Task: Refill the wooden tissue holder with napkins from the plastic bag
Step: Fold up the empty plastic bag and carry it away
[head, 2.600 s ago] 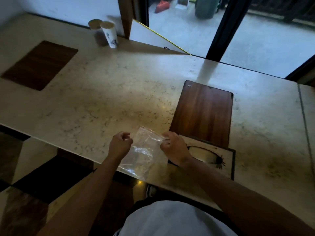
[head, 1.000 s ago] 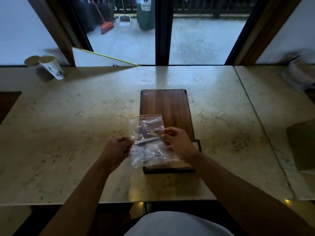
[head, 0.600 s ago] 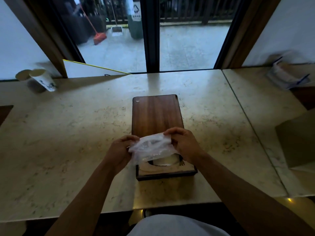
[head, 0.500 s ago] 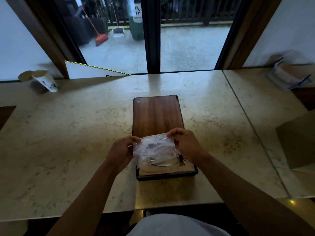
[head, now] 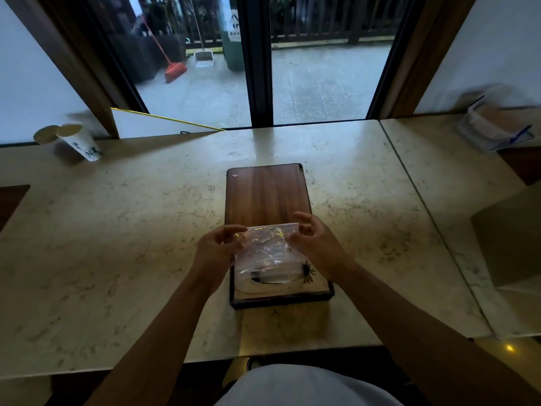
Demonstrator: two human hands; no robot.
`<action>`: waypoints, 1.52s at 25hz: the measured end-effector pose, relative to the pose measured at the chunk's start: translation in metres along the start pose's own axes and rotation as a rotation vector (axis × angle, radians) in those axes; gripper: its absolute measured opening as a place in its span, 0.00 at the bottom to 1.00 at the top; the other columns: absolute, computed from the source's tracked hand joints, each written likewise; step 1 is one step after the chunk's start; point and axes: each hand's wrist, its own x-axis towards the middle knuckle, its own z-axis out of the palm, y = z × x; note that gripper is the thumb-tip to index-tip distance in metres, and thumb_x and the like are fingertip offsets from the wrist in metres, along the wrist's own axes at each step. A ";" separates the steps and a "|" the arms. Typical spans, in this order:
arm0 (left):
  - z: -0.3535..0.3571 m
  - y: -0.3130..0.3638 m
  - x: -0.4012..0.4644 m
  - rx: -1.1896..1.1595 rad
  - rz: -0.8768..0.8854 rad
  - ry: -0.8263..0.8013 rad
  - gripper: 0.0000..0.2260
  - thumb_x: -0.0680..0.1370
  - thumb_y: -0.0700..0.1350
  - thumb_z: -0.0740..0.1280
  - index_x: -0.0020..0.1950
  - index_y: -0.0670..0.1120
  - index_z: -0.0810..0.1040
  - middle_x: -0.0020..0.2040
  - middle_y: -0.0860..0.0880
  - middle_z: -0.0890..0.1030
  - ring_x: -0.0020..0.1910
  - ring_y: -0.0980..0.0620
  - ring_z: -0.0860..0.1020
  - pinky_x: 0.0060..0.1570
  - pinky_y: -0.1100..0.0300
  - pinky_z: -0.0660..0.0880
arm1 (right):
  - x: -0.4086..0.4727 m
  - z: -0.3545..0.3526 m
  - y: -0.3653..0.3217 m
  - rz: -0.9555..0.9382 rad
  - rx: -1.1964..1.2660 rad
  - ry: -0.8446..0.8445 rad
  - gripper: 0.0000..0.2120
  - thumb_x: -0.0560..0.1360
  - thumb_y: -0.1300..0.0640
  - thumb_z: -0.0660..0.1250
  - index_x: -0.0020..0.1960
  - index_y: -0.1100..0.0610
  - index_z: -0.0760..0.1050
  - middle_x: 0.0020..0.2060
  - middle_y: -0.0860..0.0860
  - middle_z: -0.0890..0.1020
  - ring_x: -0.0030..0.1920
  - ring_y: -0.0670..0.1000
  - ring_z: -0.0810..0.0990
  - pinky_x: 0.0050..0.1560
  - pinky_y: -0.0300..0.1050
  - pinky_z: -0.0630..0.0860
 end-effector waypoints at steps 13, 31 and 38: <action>0.057 -0.003 0.003 -0.063 -0.073 -0.200 0.20 0.77 0.37 0.71 0.68 0.38 0.75 0.53 0.49 0.86 0.53 0.48 0.85 0.49 0.51 0.83 | -0.027 -0.056 0.012 0.053 0.067 0.011 0.03 0.77 0.58 0.71 0.47 0.54 0.85 0.41 0.52 0.88 0.43 0.54 0.87 0.44 0.47 0.83; 0.257 -0.040 -0.041 0.368 -0.409 -0.985 0.07 0.79 0.35 0.67 0.42 0.42 0.82 0.41 0.43 0.86 0.42 0.41 0.84 0.44 0.46 0.82 | -0.213 -0.140 0.099 0.050 0.499 0.956 0.04 0.78 0.60 0.70 0.50 0.59 0.82 0.37 0.51 0.85 0.38 0.47 0.85 0.36 0.42 0.81; 0.337 -0.055 -0.121 0.555 -0.316 -1.161 0.05 0.78 0.35 0.67 0.43 0.41 0.81 0.47 0.38 0.79 0.45 0.41 0.79 0.57 0.39 0.76 | -0.307 -0.180 0.138 0.081 0.583 1.120 0.05 0.77 0.58 0.72 0.51 0.59 0.82 0.34 0.47 0.86 0.36 0.44 0.85 0.37 0.38 0.81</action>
